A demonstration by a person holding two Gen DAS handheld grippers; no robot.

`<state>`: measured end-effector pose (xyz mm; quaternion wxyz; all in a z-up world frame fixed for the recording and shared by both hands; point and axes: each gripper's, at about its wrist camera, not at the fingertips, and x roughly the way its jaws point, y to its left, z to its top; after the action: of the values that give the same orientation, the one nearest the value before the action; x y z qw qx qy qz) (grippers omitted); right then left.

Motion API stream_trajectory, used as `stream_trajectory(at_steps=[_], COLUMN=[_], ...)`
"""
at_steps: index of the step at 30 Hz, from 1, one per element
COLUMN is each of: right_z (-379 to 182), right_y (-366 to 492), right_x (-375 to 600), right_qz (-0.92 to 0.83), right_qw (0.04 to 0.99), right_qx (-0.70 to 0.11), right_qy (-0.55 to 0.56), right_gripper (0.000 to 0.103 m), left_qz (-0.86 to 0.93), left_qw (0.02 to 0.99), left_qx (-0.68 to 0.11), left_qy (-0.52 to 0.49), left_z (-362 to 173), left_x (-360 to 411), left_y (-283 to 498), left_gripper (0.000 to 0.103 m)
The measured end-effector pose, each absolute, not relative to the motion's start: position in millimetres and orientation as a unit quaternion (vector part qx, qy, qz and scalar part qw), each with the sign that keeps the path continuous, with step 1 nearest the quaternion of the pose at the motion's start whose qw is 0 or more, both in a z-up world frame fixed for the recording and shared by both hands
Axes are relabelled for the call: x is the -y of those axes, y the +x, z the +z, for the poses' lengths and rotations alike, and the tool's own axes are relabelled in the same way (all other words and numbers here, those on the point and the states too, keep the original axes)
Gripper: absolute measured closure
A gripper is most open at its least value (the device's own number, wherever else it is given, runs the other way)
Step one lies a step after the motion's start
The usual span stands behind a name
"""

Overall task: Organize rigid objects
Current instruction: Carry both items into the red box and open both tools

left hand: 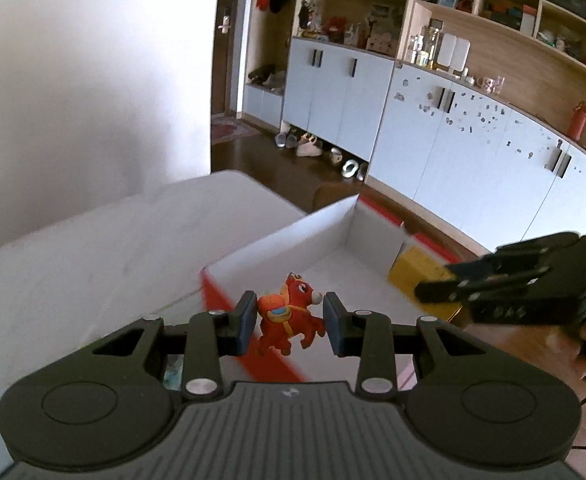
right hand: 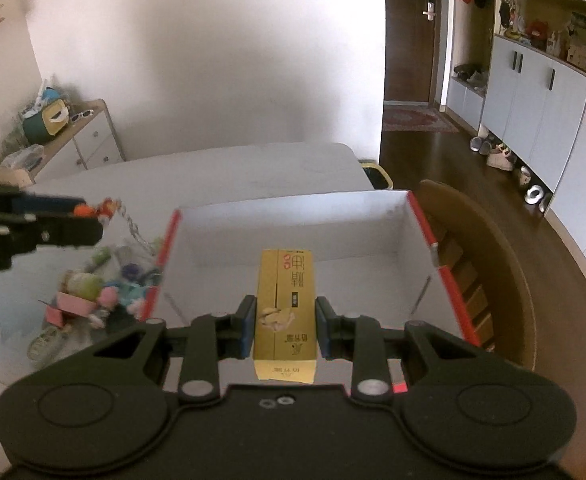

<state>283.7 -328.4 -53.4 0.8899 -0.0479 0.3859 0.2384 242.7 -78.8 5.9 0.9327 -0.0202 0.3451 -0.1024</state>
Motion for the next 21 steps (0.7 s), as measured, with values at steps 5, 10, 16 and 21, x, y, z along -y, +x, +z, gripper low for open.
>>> stream_trajectory(at_steps=[5,10,16,21], right_z=[-73,-97,-116,-129], right_y=[309,330,347,360], right_x=[339,343,338,336], right_qz=[0.242,0.256,0.271,0.273], right_qw=[0.880,0.864,0.845,0.829], right_qx=[-0.402,-0.426,-0.448,-0.473], right_qy=[-0.068,-0.085,-0.110,-0.114], right_gripper=[0.074,0.074,0.074,0.074], left_qz=[-0.106,-0.113,-0.095,-0.092], left_qw=[0.928,0.922,0.908,0.893], left_qx=[-0.356,-0.369,-0.409,-0.440], left_qy=[-0.019,-0.017,0.000,0.016], left_z=[-2,-28,-65,-94], left_x=[117,142,160,177], left_y=[283,319,365,395], left_gripper=[0.067,0.068,0.067,0.067])
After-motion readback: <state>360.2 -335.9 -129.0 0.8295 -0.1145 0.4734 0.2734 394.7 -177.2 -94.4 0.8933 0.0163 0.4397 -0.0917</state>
